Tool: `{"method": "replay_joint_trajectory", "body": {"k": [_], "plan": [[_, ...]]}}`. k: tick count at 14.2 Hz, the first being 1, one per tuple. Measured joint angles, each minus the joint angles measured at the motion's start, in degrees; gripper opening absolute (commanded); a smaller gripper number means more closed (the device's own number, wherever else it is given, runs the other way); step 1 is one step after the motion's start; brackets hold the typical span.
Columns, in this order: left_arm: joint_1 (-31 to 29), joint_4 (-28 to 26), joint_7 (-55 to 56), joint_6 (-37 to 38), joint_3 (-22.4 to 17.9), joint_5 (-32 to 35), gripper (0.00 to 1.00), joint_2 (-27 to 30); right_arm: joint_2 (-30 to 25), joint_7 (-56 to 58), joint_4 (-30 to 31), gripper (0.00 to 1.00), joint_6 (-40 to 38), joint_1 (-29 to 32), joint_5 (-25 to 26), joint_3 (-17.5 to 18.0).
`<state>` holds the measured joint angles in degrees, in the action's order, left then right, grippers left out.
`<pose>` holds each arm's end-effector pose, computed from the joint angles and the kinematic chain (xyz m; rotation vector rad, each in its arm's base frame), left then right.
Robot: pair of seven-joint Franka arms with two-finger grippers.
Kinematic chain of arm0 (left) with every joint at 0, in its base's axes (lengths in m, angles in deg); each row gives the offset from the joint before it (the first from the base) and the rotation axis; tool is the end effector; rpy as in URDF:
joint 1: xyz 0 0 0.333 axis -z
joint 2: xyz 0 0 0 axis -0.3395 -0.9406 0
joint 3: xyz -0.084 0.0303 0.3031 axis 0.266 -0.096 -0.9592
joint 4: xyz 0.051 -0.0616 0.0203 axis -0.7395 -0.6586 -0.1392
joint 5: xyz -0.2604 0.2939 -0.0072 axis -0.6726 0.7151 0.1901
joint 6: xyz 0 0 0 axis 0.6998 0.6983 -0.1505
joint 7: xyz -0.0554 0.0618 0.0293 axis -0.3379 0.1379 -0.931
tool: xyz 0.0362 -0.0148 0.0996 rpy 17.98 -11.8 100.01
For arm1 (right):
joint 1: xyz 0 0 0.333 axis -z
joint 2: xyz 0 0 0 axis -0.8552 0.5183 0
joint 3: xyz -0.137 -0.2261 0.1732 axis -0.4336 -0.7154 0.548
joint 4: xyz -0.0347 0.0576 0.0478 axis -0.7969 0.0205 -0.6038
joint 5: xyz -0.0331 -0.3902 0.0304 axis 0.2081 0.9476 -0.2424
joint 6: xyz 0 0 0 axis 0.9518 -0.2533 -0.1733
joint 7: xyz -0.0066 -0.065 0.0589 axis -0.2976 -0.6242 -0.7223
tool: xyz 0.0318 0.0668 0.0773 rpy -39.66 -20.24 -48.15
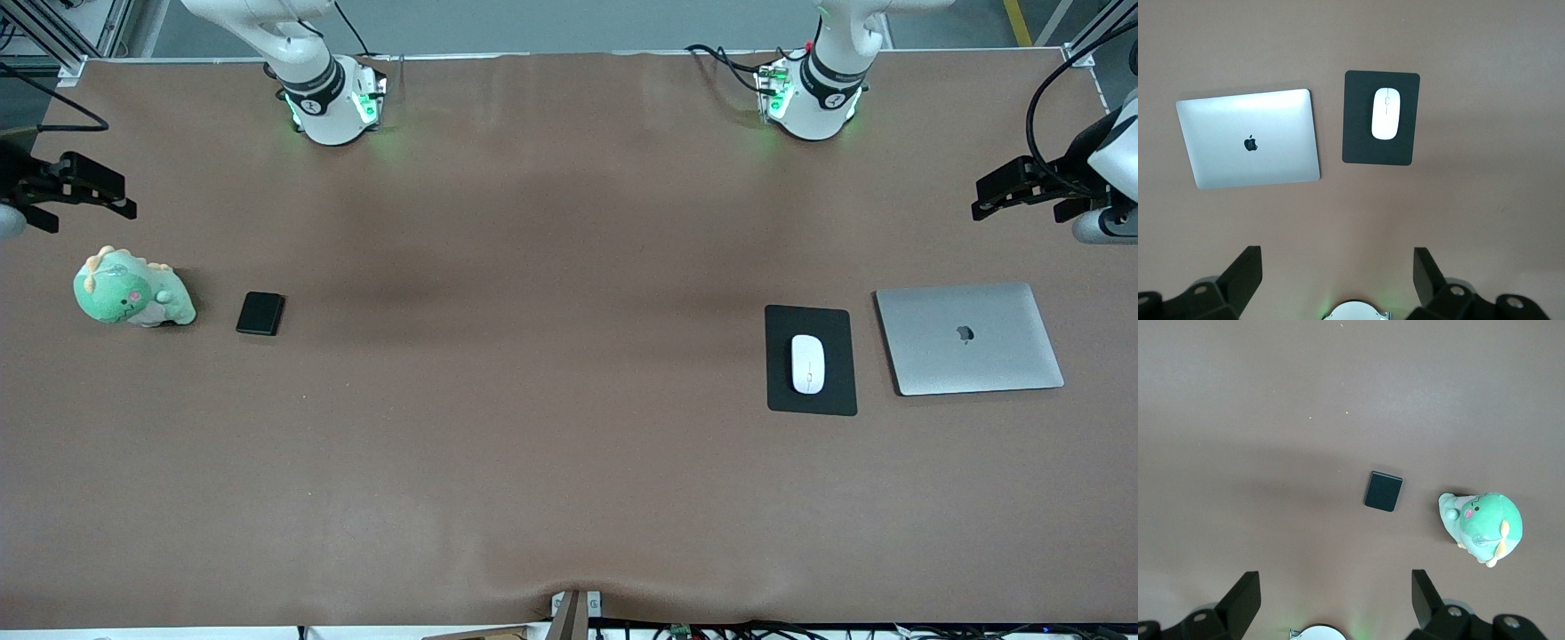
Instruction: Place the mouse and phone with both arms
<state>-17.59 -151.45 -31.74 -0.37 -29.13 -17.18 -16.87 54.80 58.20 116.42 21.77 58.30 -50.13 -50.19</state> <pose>0.5414 -0.0251 0.6334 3.1353 -0.0769 -0.1520 0.5300 -0.0304 0.6278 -3.0888 -0.2521 0.1426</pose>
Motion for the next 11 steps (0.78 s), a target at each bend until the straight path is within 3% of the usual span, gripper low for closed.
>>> {"method": "replay_joint_trajectory", "body": {"k": [11], "plan": [[0.22, -0.06, 0.00, 0.00, 0.10, 0.00, 1.00, 0.00, -1.09, 3.03, 1.89, 1.00, 2.44, -1.55, 3.66, -0.22]]}}
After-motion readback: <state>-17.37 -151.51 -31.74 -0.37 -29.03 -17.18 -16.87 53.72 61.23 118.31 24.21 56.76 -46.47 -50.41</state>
